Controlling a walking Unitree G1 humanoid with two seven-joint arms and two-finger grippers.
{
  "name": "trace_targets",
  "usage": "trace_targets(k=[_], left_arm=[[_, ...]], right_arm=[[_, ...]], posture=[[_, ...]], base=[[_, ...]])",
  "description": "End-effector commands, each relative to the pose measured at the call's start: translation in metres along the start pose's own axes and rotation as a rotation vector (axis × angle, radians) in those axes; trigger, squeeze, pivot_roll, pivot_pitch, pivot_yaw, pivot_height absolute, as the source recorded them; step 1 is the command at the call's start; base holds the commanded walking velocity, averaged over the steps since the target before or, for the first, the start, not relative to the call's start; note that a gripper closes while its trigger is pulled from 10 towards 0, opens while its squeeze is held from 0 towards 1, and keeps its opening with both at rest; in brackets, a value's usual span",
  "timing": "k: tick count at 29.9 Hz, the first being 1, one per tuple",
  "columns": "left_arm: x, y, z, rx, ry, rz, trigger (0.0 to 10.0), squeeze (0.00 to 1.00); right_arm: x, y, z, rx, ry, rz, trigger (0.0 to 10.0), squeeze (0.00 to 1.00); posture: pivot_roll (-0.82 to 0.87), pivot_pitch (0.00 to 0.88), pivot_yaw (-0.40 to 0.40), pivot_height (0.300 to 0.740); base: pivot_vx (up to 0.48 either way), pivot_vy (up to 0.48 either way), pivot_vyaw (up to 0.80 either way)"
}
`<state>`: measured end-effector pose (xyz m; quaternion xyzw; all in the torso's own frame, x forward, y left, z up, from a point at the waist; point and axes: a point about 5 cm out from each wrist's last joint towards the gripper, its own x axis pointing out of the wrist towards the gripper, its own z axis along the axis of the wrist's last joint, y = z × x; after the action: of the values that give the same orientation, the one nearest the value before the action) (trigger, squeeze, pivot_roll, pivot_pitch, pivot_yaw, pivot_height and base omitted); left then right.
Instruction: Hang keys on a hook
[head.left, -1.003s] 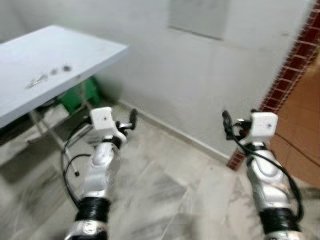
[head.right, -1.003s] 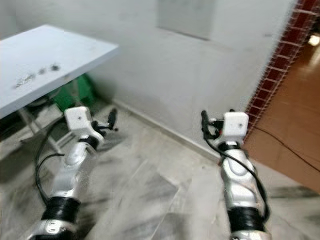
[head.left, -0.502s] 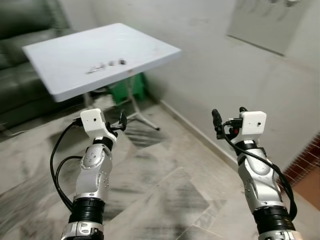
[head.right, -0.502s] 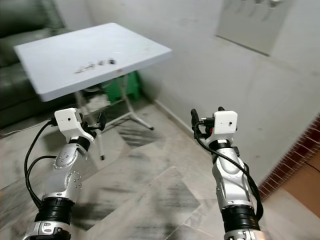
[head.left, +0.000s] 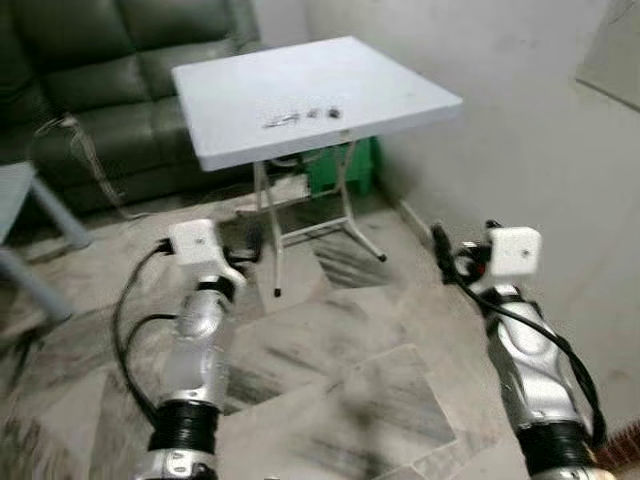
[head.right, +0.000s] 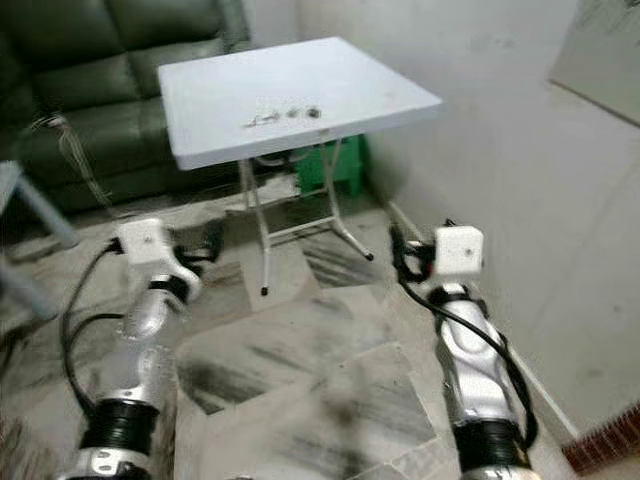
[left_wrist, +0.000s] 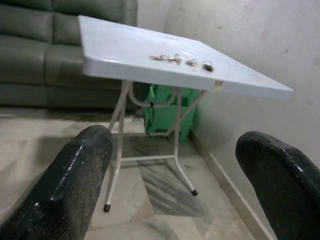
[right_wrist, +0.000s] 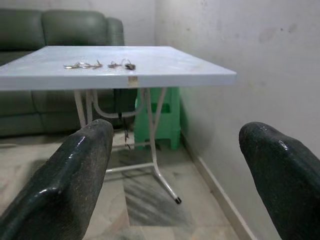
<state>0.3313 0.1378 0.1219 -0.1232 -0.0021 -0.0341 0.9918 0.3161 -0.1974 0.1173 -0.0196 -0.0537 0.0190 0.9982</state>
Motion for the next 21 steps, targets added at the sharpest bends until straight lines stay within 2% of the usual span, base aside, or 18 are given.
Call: trace_targets(k=[1,13,15,21], left_arm=[[-0.001,0.0103,0.0042,0.018,-0.005,0.023,10.0,0.0],[0.0002,0.0096,0.0053,0.019,-0.001,0.016,10.0,0.0],[0.0007,0.0091,0.006,0.023,-0.002,0.013,10.0,0.0],[0.0007,0.0092,0.0063,0.017,-0.004,0.01,10.0,0.0]], right_arm=[[0.005,0.0097,0.0069,0.013,-0.024,0.025,10.0,0.0],[0.0054,0.0099,0.008,0.015,-0.03,0.026,10.0,0.0],[0.0057,0.0119,0.0107,0.086,-0.052,0.031,10.0,0.0],[0.0059,0.0125,0.0112,0.058,-0.052,0.04,10.0,0.0]], posture=[[-0.03,0.0,-0.029,0.74],[-0.03,0.0,-0.028,0.74],[-0.03,0.0,-0.028,0.74],[-0.03,0.0,-0.028,0.74]], base=[[0.0,0.0,0.8],[0.0,0.0,0.8],[0.0,0.0,0.0],[0.0,0.0,0.0]])
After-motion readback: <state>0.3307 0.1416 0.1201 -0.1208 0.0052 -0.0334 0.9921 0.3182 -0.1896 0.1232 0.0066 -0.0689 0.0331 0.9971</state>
